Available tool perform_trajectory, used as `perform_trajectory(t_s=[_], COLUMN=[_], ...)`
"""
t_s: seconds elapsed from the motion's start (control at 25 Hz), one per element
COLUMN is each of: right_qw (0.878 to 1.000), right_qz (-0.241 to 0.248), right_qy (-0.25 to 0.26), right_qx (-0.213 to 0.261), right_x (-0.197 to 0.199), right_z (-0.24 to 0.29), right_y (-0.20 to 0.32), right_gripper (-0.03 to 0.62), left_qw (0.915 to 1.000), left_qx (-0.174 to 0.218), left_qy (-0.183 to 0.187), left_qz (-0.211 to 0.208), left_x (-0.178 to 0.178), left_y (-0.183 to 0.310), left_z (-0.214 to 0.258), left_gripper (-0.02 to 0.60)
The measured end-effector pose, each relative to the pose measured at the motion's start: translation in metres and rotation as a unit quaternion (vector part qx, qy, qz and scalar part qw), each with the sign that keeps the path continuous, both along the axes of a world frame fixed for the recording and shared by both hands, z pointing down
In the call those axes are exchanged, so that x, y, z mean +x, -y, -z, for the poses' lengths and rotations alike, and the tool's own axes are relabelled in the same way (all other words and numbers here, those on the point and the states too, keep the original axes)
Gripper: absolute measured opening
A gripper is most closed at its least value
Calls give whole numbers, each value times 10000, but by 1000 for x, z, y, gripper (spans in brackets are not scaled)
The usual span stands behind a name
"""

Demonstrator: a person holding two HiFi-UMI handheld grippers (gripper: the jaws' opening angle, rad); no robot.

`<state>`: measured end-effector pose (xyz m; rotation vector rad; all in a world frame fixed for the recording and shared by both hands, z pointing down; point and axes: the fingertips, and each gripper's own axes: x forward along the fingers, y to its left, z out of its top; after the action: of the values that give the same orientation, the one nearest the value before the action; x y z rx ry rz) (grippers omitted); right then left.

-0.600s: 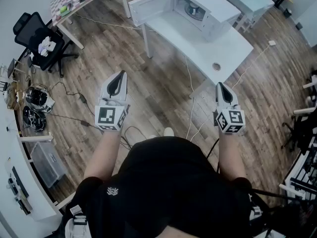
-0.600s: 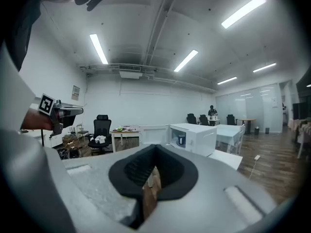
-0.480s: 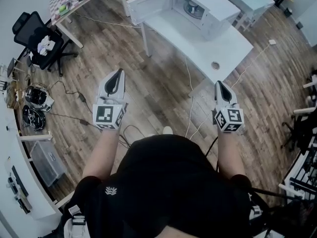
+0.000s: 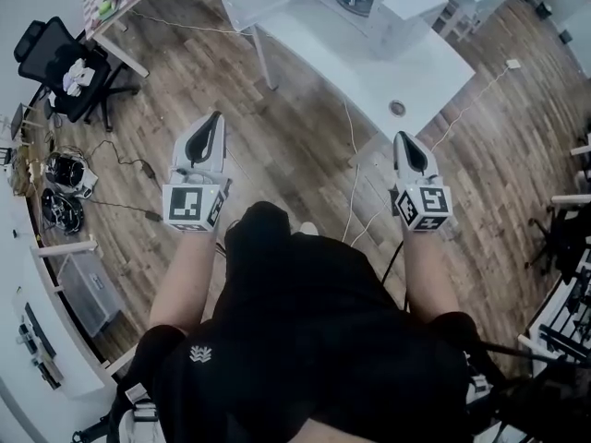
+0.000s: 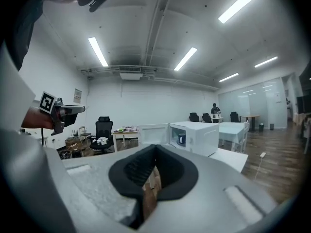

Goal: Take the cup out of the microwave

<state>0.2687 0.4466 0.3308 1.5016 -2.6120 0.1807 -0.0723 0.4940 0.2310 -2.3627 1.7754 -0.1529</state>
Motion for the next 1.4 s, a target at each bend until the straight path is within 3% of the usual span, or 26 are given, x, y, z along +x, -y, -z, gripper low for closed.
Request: perform_trajectory(t_s=[0.36,0.8,1.08,1.4], right_qw=[9999,9988,9964,9953], right_qz=[-101,-446,-817,-943], right_qy=[4,-32,-26,-92], right_qx=[-98,-179,-244,-220], right_x=[-14,-32,-42,-88], right_z=[-8,-13,-24,-13], right_y=[38,93,151,234], right_gripper=[0,0,0,0], left_qw=[9999,9989,9973,9949], left_qx=[-60,-153,-229,-298], left_qy=[-58,-225,-250,-404], left_qz=[-57,-383,-649,-876], left_x=[-9,-30,-46,-72], left_y=[40,124,199,295], left_z=[-8,-25,-43,-45], left_gripper=[0,0,0,0])
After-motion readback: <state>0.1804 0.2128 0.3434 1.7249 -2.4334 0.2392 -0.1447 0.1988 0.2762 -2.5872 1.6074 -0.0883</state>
